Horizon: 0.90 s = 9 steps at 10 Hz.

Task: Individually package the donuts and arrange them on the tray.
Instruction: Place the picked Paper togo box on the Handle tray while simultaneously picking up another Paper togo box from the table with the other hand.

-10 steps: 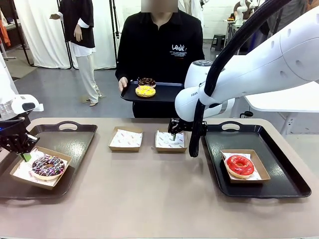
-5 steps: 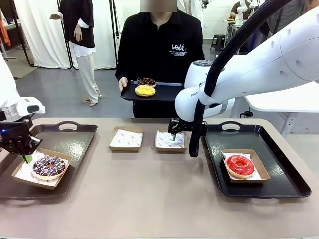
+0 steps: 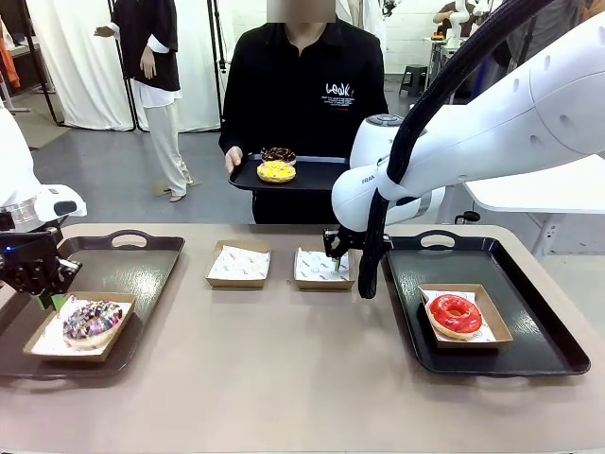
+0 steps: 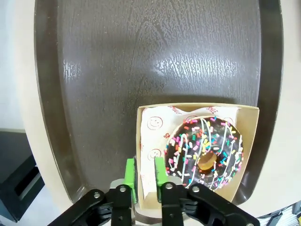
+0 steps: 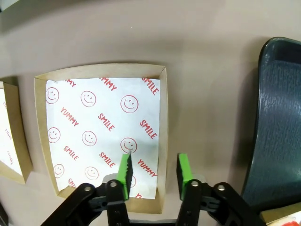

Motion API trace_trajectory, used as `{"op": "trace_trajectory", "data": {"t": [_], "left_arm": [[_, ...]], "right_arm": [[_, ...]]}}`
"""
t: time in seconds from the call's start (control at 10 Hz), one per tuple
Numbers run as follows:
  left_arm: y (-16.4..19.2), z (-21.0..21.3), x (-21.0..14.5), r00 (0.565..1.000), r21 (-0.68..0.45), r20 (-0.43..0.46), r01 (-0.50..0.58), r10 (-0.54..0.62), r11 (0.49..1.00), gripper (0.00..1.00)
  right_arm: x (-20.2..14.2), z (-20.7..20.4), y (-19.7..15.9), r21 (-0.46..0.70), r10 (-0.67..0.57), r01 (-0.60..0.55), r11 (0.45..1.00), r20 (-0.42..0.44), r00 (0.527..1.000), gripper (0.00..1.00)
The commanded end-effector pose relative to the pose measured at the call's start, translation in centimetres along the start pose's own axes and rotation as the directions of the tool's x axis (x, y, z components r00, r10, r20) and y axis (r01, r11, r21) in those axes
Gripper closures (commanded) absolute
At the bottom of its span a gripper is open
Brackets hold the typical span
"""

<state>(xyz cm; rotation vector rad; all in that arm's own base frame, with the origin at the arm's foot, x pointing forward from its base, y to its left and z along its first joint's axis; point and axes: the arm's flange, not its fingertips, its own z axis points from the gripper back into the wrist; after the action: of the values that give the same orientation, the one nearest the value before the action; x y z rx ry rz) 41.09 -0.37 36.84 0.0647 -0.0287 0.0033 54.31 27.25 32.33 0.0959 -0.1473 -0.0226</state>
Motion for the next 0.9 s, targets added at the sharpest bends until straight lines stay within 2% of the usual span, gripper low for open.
{"op": "trace_trajectory", "data": {"t": [0.0, 0.1, 0.8], "left_arm": [[0.22, -0.21, -0.14, 1.0, 0.027, 0.012, 0.0, -0.001, 1.0, 0.4], [0.26, -0.14, -0.19, 1.0, 0.023, 0.01, 0.005, -0.005, 1.0, 0.0], [0.46, 0.56, -0.45, 1.0, -0.037, -0.006, 0.018, -0.018, 0.999, 0.02]], "right_arm": [[0.59, -0.41, 0.27, 0.033, 0.006, -0.007, 0.999, 0.005, 1.0, 1.0], [0.62, -0.43, 0.22, 0.035, 0.001, -0.001, 0.999, 0.004, 1.0, 0.99], [0.64, -0.11, -0.07, 0.027, -0.082, 0.082, 0.996, 0.016, 0.996, 1.0]]}}
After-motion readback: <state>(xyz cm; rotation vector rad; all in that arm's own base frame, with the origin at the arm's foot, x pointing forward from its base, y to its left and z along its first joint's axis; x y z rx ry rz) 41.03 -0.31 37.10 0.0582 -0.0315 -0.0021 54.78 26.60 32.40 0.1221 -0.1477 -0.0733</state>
